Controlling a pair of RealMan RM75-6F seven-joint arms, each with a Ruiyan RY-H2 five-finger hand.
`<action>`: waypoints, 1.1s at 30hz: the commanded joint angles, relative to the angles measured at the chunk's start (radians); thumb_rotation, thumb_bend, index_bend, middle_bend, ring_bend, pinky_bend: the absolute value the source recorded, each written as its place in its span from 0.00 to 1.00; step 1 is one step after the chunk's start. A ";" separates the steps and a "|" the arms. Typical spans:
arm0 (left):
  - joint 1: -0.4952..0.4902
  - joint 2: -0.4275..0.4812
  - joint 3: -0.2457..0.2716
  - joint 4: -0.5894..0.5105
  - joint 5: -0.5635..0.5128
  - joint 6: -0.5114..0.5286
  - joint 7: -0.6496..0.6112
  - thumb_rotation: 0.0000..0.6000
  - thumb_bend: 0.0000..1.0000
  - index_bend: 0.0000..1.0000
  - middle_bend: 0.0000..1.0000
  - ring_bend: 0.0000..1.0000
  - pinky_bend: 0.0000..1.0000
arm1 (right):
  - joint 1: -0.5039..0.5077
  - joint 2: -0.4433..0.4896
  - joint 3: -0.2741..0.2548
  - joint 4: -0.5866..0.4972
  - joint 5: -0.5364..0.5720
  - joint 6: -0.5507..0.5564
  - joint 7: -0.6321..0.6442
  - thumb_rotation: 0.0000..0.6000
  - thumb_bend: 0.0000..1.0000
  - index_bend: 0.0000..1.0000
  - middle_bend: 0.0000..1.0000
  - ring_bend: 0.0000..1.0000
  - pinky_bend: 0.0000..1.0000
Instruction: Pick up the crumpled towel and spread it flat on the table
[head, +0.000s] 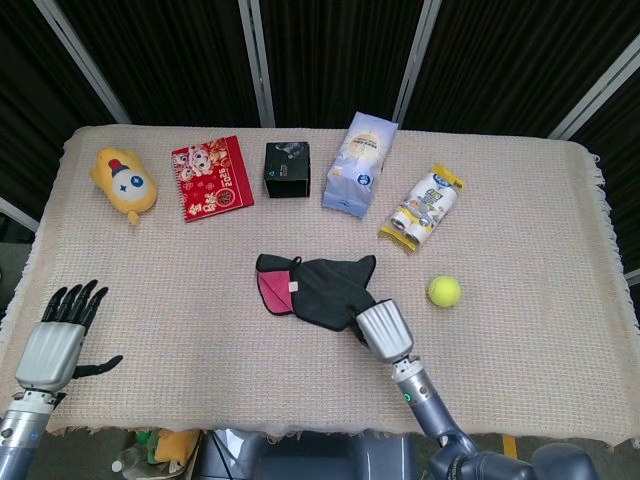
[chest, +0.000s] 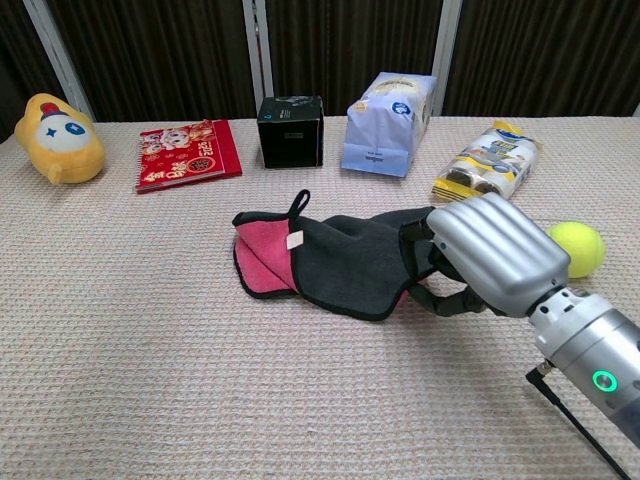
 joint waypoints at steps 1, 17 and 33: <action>0.000 -0.001 0.000 0.001 0.000 0.000 0.000 1.00 0.00 0.00 0.00 0.00 0.00 | 0.000 -0.004 -0.001 0.009 0.004 -0.002 0.003 1.00 0.40 0.58 1.00 1.00 0.95; -0.001 0.001 -0.001 0.000 -0.001 -0.001 -0.004 1.00 0.00 0.00 0.00 0.00 0.00 | 0.009 0.049 -0.011 -0.084 -0.028 0.029 -0.049 1.00 0.56 0.68 1.00 1.00 0.95; -0.005 -0.001 -0.005 -0.004 -0.007 -0.007 -0.020 1.00 0.00 0.00 0.00 0.00 0.00 | 0.022 0.304 0.132 -0.618 0.076 -0.016 -0.272 1.00 0.56 0.68 1.00 1.00 0.95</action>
